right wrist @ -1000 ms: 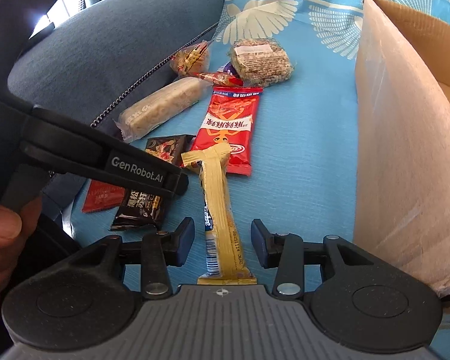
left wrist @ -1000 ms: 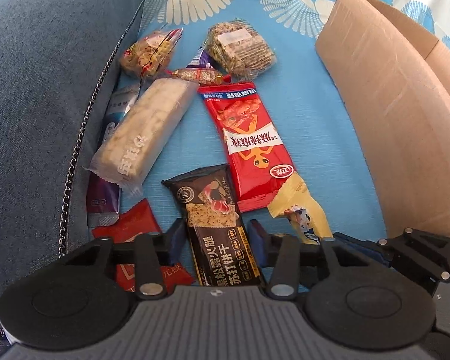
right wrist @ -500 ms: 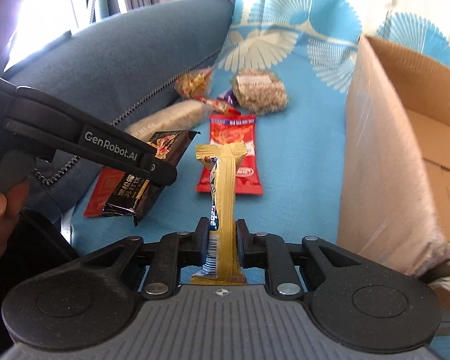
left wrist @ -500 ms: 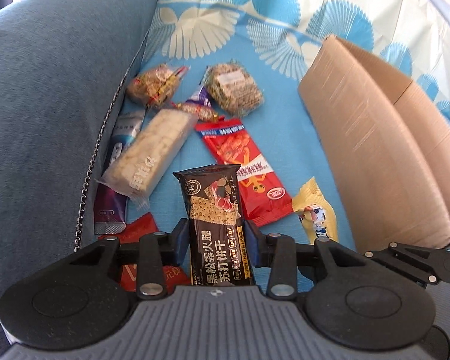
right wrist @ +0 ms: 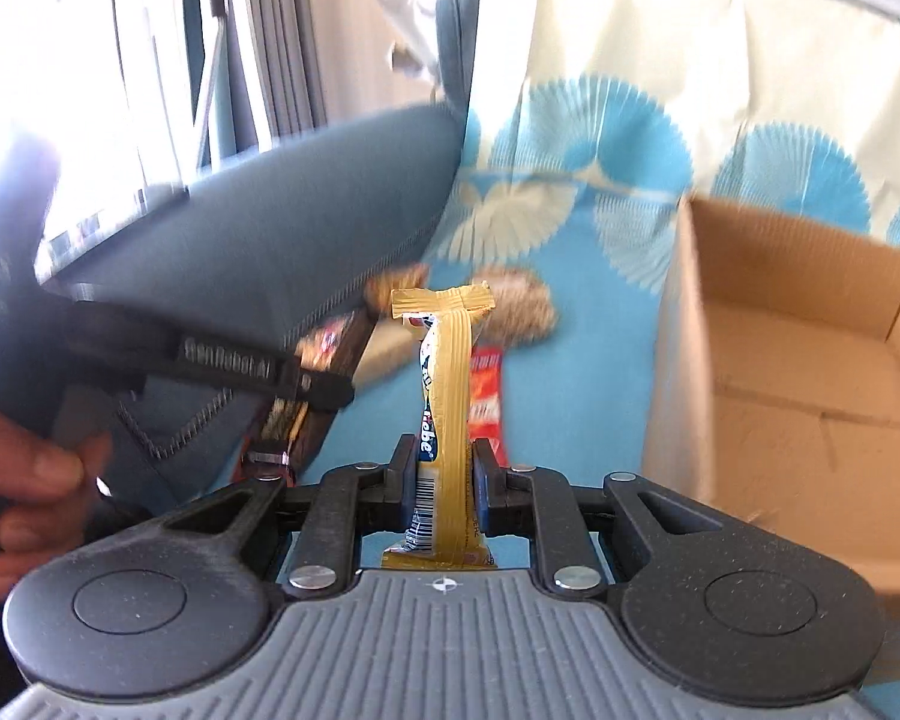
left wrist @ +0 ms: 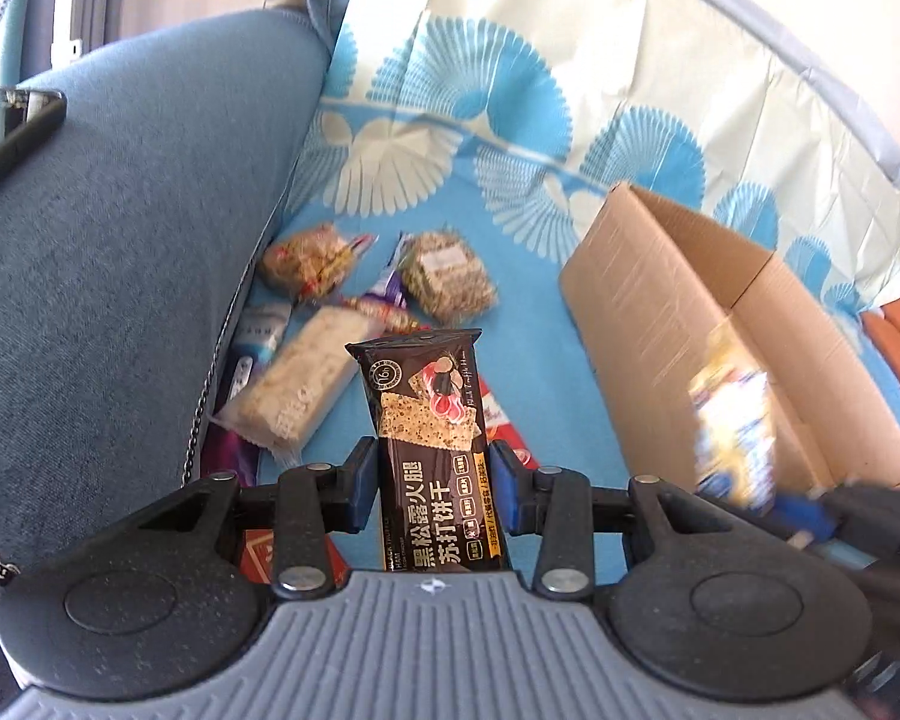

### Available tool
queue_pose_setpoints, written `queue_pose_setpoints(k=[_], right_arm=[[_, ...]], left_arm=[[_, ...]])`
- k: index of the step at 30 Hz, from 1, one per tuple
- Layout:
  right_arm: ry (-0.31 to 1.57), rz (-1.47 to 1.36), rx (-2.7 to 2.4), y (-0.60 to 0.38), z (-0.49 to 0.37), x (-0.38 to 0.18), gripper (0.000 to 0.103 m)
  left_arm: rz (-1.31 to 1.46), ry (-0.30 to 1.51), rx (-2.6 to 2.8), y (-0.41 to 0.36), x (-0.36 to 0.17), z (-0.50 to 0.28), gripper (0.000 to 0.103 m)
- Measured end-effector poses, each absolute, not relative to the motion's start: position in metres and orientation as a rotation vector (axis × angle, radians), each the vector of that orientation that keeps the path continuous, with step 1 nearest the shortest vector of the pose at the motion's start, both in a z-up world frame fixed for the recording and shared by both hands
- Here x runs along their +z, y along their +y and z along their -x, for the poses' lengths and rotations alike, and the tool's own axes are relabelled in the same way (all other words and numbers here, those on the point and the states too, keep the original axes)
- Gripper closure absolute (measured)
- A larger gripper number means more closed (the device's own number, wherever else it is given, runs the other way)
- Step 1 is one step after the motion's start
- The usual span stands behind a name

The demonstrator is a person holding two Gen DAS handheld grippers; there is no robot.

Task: Organize snacks
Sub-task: 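Carry both snacks over the cardboard box and open both grippers to drop them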

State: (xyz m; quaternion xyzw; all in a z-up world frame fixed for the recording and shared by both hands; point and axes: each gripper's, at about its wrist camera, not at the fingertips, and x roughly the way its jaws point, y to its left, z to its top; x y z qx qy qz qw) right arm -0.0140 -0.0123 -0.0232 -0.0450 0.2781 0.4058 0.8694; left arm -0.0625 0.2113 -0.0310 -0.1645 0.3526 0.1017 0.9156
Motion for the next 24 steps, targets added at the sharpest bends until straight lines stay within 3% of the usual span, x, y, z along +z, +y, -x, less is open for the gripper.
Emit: queue_pose_setpoints(k=[9,24], right_arm=[[0.448,-0.067,0.743,-0.078,-0.018,0.016,0.084],[0.51,-0.233,0.653,-0.131,-0.062,-0.019,0.084]], left_arm=[[0.322,0.652,0.19,0.204,-0.022,0.07,0.06],[0.2,0.63,0.234,0.176,-0.02,0.058,0.06]])
